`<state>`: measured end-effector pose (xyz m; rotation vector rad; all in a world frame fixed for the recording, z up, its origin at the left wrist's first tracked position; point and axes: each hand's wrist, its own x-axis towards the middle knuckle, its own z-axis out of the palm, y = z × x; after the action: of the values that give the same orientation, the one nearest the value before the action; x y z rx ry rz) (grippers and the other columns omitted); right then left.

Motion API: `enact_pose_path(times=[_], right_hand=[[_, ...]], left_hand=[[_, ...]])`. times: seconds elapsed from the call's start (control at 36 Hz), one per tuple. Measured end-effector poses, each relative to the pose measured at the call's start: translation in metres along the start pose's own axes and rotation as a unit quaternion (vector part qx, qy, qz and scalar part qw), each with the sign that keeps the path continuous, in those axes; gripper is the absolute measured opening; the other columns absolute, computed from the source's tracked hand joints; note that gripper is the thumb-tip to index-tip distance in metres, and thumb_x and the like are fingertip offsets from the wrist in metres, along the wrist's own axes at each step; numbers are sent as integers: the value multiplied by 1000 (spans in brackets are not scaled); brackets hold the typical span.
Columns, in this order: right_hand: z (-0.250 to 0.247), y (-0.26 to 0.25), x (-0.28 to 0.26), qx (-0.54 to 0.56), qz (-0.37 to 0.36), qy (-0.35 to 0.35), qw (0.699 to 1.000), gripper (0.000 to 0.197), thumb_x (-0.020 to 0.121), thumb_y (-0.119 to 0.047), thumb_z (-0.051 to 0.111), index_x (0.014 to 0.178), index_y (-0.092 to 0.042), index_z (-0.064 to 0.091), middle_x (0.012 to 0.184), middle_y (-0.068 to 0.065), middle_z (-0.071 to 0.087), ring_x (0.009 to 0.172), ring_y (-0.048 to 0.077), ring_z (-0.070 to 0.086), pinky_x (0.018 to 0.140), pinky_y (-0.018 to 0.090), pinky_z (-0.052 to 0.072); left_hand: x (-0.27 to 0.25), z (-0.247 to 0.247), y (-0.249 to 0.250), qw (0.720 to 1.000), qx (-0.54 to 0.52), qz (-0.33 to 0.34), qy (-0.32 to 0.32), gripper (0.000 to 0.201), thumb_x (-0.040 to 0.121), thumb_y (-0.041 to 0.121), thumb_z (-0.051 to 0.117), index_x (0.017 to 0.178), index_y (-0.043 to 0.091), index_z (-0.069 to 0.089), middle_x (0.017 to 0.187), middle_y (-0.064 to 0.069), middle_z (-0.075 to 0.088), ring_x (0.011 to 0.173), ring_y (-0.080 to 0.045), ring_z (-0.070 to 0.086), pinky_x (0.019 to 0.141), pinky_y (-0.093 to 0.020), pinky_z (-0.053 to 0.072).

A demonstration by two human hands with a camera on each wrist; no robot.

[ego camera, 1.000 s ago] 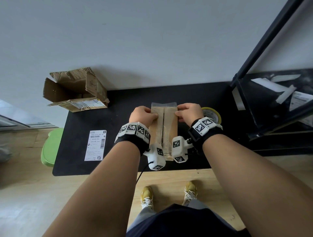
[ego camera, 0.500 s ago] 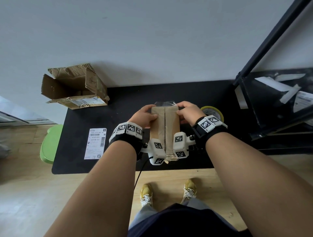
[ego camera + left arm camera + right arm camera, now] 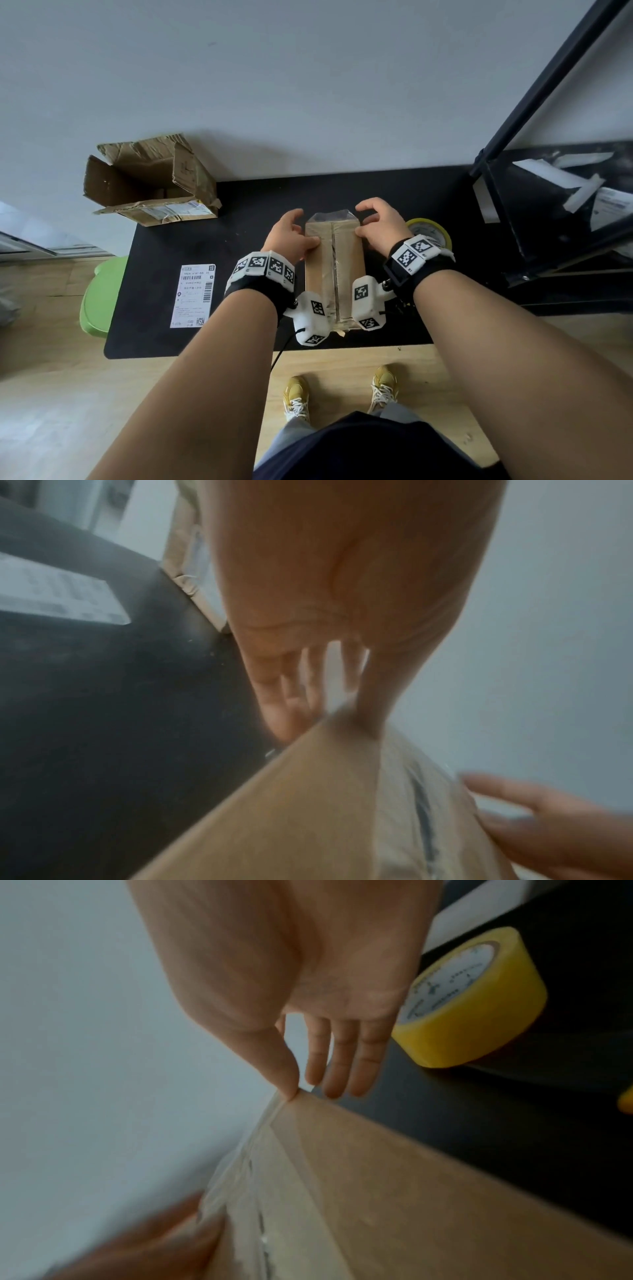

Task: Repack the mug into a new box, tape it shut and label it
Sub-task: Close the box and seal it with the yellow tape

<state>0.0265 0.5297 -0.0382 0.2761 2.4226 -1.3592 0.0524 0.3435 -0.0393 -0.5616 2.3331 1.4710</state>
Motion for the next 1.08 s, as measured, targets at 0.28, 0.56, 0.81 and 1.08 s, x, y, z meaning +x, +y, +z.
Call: enact_pose_path(times=[0.28,0.56,0.81,1.08], right_hand=[[10,-4,-5,-207,-140,-14,968,30,92,-19,50,108,-39,65,110,-1,42,100,23,54,86,44,51],[11,-8,-2,-192,-42,-77,977,46,91,-12,36,126,-34,54,121,8,48,98,27,54,84,35,47],[8,-8,0,-69,-6,-87,994,45,86,-4,40,119,-26,62,121,1,62,108,20,58,94,38,50],[1,-2,3,52,47,-126,990,29,90,-13,49,108,-29,66,113,3,65,106,25,61,87,38,54]], left_hand=[[-11,14,8,925,324,181,84,44,90,18,53,130,36,55,147,5,33,138,-18,22,113,-36,22],[-2,17,15,971,230,51,-28,49,90,7,43,136,22,45,143,-4,35,129,-25,37,109,-39,36],[11,6,8,988,138,34,-62,46,88,10,55,133,18,49,124,-4,54,103,-16,56,84,-24,47],[14,3,-7,995,-31,-4,-90,35,89,8,62,123,14,55,111,-5,64,101,-17,61,96,-31,49]])
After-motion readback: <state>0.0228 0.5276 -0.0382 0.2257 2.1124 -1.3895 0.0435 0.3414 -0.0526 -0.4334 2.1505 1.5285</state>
